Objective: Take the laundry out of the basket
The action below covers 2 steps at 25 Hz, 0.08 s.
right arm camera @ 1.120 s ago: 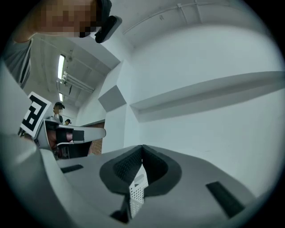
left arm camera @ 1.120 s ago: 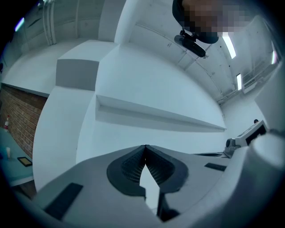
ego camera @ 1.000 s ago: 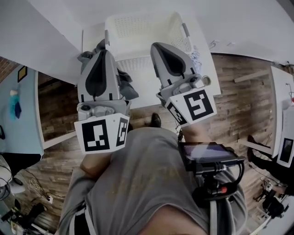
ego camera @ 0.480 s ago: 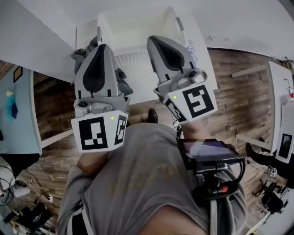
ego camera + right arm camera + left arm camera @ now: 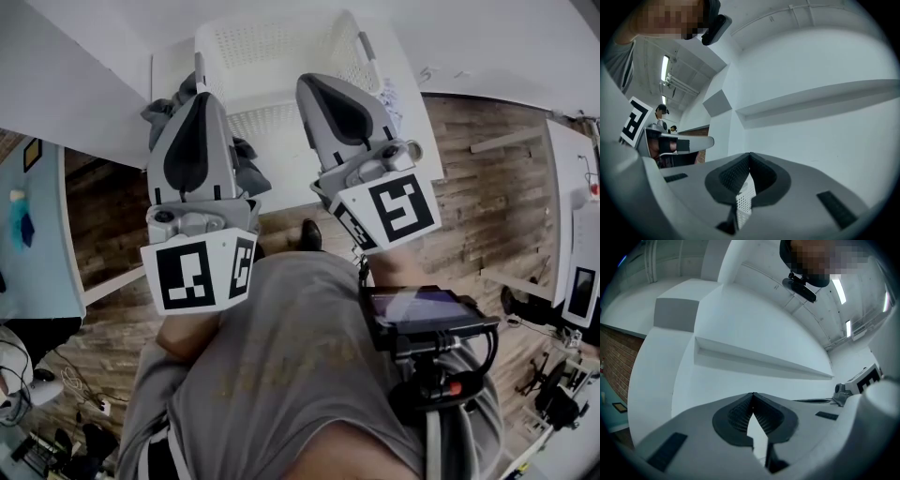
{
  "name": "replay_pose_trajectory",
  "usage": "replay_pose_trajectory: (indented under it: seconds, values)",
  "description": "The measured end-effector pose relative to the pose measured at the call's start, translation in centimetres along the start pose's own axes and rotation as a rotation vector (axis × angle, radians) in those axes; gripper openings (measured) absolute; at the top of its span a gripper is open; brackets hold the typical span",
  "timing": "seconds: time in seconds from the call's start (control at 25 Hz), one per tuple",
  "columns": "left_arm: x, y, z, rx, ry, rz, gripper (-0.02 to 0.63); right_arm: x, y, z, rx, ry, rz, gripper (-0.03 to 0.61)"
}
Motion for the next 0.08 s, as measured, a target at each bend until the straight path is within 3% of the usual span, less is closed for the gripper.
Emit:
replay_pose_trajectory:
  seconds: [0.08]
  values:
    - [0.04, -0.05, -0.08, -0.001, -0.003, 0.001, 0.008, 0.09, -0.07, -0.01, -0.002, -0.003, 0.000, 0.006]
Point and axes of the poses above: the fingertips, and each gripper's own axes: z backward along the fingers, x to its right, y out of its top, the point moved 3 cm from there along z, backward along the fingers, and after that the axes turned 3 degrees about -z, right-handed, at the moved point
